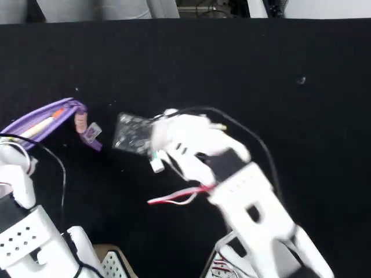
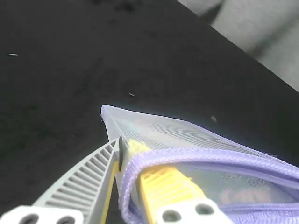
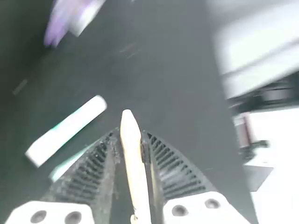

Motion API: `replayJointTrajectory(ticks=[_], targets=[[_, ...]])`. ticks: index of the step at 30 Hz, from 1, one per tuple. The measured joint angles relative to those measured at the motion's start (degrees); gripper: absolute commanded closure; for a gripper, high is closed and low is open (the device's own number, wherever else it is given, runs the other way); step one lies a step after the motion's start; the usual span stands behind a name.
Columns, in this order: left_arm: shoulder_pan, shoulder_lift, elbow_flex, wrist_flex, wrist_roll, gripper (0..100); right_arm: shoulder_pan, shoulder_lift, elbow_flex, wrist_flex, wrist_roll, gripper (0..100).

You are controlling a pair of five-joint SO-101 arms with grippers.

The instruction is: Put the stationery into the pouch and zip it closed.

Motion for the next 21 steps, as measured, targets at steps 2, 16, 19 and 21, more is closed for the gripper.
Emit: replayJointTrajectory(ticks=[2,16,19,21], targets=[[3.2,0.0,-2.3,2.9,0.0,97,0.6,-4.7,0.3,-3.9,-4.0,98.7],[21.6,0.0,-9.0,10.5,0.0,97,0.7,-28.7,20.7,-41.4,-34.7,98.7],[24.9,0.0,-9.0,10.5,0.0,97,0.7,-32.4,23.8,-46.1,-41.8,98.7],[26.2,0.0,-8.5,10.1,0.0,97,0.7,-33.7,24.4,-48.7,-46.2,98.7]])
